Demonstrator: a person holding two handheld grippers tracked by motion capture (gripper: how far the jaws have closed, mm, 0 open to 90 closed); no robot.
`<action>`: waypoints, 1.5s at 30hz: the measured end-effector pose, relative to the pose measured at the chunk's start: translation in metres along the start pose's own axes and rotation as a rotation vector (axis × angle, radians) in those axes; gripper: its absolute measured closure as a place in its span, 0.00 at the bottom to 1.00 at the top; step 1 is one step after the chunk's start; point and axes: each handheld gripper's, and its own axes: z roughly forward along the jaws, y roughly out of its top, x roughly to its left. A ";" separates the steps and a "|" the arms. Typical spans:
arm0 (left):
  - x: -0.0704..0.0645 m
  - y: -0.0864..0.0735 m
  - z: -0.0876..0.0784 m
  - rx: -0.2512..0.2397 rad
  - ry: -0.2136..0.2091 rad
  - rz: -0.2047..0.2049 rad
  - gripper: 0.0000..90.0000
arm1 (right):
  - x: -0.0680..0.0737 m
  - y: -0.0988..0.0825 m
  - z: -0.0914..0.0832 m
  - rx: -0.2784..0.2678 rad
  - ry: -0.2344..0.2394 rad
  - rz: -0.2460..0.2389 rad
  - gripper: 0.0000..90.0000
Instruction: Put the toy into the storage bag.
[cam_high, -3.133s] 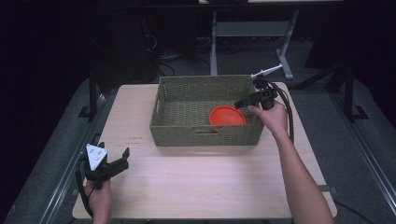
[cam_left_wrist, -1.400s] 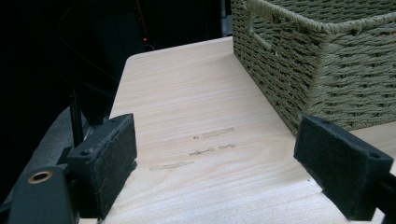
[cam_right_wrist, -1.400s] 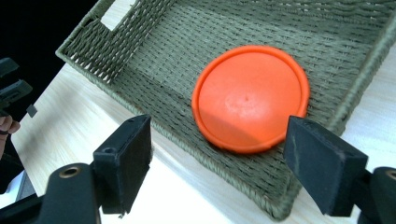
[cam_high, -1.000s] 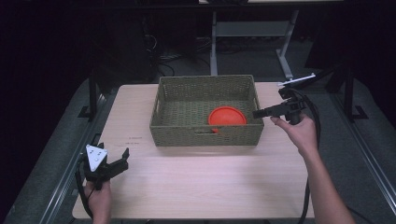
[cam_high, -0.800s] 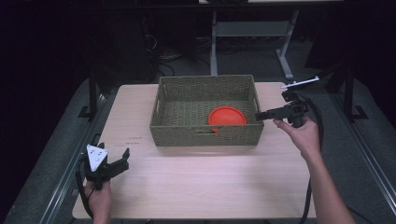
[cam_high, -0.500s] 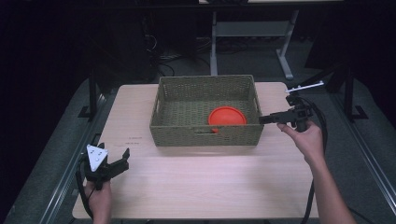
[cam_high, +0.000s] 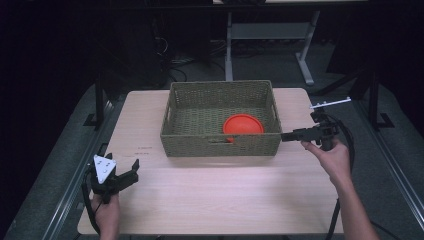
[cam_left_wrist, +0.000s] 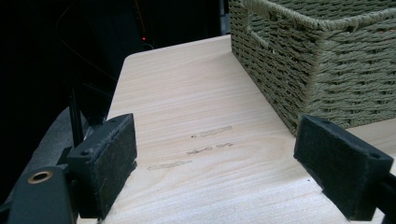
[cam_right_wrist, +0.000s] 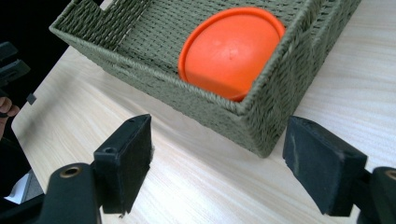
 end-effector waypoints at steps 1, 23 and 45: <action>0.000 0.000 0.000 0.001 0.000 0.001 0.14 | 0.000 -0.001 -0.001 -0.002 0.002 0.001 0.26; -0.001 0.000 0.000 0.012 -0.002 0.011 0.14 | -0.016 -0.036 -0.001 0.003 0.018 0.020 0.26; -0.001 -0.001 -0.001 0.009 0.001 0.010 0.14 | -0.032 -0.080 0.004 0.011 0.043 0.061 0.26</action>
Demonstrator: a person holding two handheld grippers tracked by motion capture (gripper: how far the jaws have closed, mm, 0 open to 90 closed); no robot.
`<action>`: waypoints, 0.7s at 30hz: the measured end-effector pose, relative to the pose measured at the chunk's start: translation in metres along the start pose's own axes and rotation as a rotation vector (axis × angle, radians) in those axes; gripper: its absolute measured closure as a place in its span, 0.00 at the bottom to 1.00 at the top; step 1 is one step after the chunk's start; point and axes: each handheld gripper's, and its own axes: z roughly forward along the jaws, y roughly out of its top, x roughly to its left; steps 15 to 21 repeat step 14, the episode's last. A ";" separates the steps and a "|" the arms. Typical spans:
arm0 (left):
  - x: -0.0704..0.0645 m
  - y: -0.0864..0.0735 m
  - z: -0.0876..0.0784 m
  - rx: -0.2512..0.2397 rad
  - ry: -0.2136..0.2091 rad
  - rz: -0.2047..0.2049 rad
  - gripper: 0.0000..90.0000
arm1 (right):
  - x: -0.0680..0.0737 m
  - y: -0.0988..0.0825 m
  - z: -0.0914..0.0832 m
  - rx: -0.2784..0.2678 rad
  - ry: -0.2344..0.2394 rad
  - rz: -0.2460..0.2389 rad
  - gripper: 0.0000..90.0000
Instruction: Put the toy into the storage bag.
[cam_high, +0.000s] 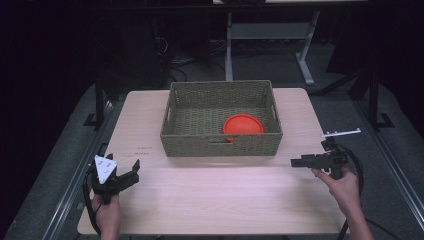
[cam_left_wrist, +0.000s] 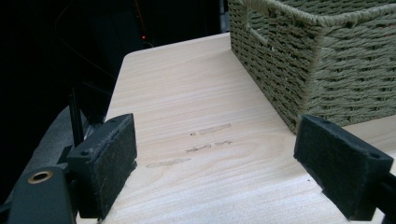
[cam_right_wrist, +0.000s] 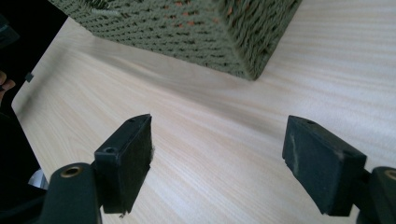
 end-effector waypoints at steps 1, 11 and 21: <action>0.000 0.000 0.000 -0.001 -0.001 -0.002 0.14 | -0.001 -0.003 0.000 -0.002 0.001 0.002 0.26; 0.000 0.000 0.001 0.000 -0.001 0.002 0.14 | -0.002 -0.026 0.002 -0.015 0.016 0.006 0.26; 0.000 0.000 0.002 0.002 -0.003 0.002 0.14 | 0.008 -0.036 0.000 -0.049 0.021 -0.039 0.26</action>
